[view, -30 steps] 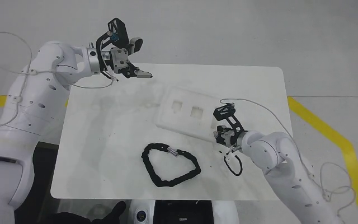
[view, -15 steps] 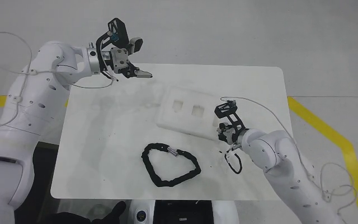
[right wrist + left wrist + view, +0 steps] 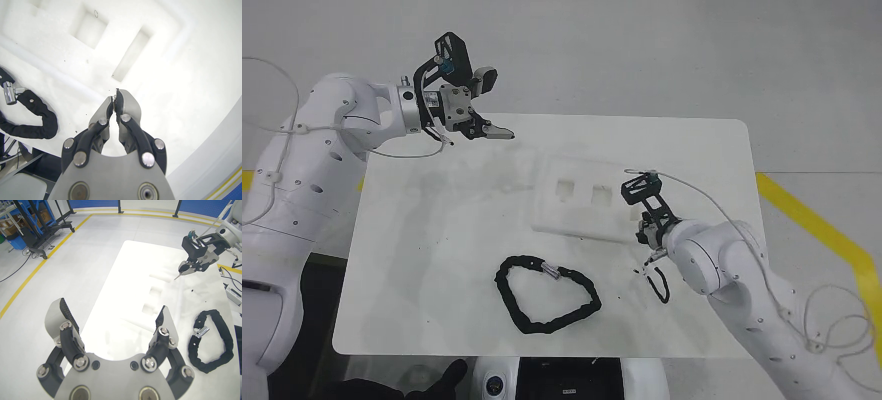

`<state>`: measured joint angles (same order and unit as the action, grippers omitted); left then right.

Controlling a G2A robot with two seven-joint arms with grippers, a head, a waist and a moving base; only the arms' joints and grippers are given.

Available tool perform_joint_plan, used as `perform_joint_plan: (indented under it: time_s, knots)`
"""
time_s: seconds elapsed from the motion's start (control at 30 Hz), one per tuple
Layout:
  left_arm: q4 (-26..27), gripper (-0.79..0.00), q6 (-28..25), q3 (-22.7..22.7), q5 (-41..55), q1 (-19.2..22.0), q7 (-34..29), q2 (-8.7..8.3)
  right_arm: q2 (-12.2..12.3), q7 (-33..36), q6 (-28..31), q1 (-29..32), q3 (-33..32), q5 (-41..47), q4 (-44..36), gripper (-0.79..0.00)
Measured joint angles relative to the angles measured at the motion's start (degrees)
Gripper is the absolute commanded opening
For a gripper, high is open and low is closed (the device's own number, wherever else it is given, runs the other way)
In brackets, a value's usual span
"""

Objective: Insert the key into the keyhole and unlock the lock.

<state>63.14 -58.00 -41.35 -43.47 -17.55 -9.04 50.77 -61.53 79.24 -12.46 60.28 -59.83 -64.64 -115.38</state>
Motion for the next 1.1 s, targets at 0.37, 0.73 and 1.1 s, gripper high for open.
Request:
perform_joint_plan:
  time_s: [0.37,0.73,1.1]
  knots:
    - [0.0,0.0,0.0,0.0,0.0,0.0,0.0,0.0,0.51,-10.22,6.17,7.13,-9.55,13.63,-3.57,-0.785]
    - [0.0,0.0,0.0,0.0,0.0,0.0,0.0,0.0,1.32,-33.01,33.17,19.75,-20.67,38.72,6.03,-0.785]
    - [0.0,0.0,0.0,0.0,0.0,0.0,0.0,0.0,1.73,-40.71,43.2,21.68,-25.03,48.11,11.78,-0.785]
